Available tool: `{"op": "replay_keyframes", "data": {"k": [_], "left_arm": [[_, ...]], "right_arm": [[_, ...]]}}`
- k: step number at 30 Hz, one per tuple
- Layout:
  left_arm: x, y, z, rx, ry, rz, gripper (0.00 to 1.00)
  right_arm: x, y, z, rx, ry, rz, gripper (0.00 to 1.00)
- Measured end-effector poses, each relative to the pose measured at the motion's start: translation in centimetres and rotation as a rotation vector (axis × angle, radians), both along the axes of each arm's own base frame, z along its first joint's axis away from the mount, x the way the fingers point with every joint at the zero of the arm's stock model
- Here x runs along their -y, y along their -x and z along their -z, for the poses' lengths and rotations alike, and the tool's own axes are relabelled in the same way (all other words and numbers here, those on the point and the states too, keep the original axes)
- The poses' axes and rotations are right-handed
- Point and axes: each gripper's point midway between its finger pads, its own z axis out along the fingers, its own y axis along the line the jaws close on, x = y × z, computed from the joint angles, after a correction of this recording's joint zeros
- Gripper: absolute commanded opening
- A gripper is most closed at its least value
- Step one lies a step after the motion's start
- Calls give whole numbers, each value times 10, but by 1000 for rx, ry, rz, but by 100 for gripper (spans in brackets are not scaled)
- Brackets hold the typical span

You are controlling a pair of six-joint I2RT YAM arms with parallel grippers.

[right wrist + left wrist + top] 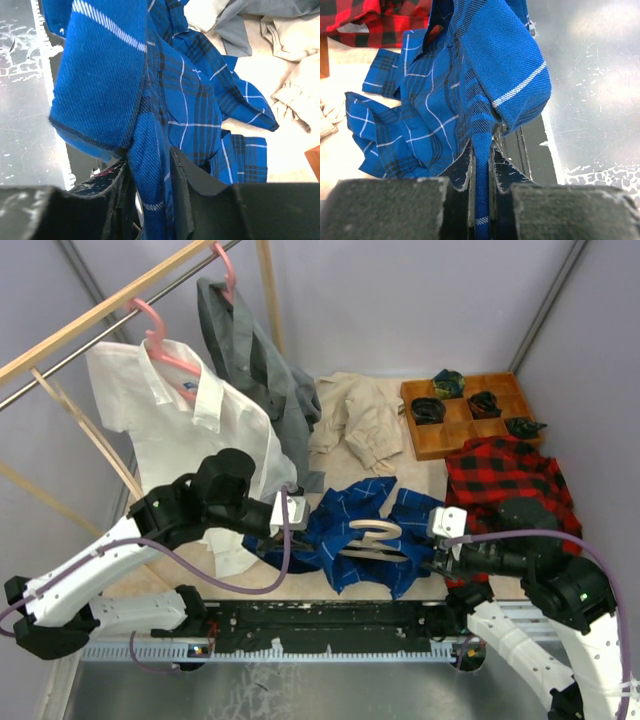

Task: Place the shirt on the hanger
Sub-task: Place the hanger at the clothesline.

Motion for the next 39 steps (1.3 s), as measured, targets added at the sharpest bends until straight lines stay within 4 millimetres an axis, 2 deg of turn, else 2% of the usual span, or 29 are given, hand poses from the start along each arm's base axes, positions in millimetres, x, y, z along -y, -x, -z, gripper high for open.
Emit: {"op": "replay_keyframes", "data": {"k": [5, 10, 12, 14, 18, 20, 25, 29, 35, 39], "left_arm": [[-1, 1, -9, 14, 20, 1, 1], [-3, -6, -13, 31, 34, -39, 35], [-2, -8, -21, 44, 66, -60, 48], [-3, -13, -31, 62, 108, -95, 57], [-4, -22, -51, 78, 182, -177, 69], [-4, -26, -56, 81, 205, -208, 83], [-4, -40, -65, 76, 246, -306, 91], [-11, -55, -74, 88, 282, -416, 95], [-40, -75, -94, 117, 370, -620, 95], [-64, -93, -100, 115, 407, -797, 95]], "right_arm": [[-2, -1, -4, 12, -15, -7, 2], [-6, 1, -7, 14, -34, -26, 0], [-6, 1, -10, 16, -46, -18, 0], [-7, 0, -13, 24, -59, -12, 0], [-6, 0, -22, 48, -98, 18, 0], [-5, -1, -23, 41, -103, 31, 0], [-5, -9, -25, 8, -95, 81, 0], [-1, -19, -22, -13, -79, 149, 0], [9, -40, -34, -17, -64, 291, 0], [17, -53, -37, -4, -58, 377, 0]]}}
